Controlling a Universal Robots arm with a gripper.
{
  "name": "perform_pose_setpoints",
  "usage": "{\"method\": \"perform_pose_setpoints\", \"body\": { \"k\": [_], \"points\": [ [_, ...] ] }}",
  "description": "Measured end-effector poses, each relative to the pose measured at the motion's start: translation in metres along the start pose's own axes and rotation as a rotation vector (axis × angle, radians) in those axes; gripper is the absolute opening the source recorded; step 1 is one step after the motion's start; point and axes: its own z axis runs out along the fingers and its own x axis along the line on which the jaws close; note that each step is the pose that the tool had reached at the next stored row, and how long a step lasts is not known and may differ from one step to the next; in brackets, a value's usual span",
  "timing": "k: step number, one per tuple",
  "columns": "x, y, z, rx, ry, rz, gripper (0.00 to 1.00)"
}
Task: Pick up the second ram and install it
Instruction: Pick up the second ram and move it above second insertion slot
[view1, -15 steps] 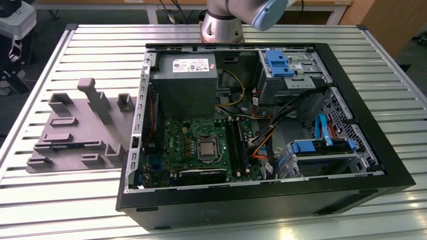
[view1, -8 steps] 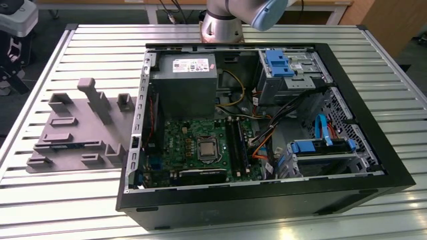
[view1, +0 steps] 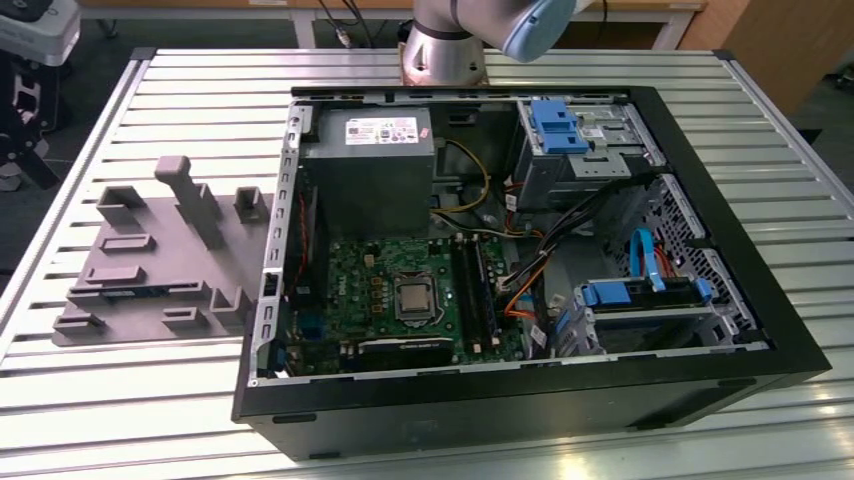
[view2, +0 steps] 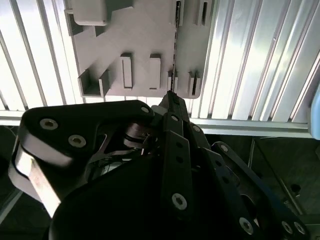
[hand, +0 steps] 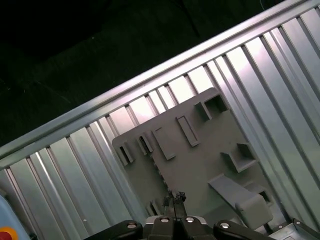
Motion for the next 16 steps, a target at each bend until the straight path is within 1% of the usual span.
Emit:
{"method": "perform_pose_setpoints", "body": {
  "k": [8,10,12,16],
  "points": [
    [0.0,0.0,0.0,-0.0001,0.0003,-0.007,0.11],
    [0.0,0.0,0.0,-0.0002,0.0007,-0.015,0.11],
    [0.0,0.0,0.0001,-0.0003,0.0014,-0.032,0.11],
    [0.0001,0.0,0.0002,-0.001,0.0037,-0.088,0.11]
  ]
}}
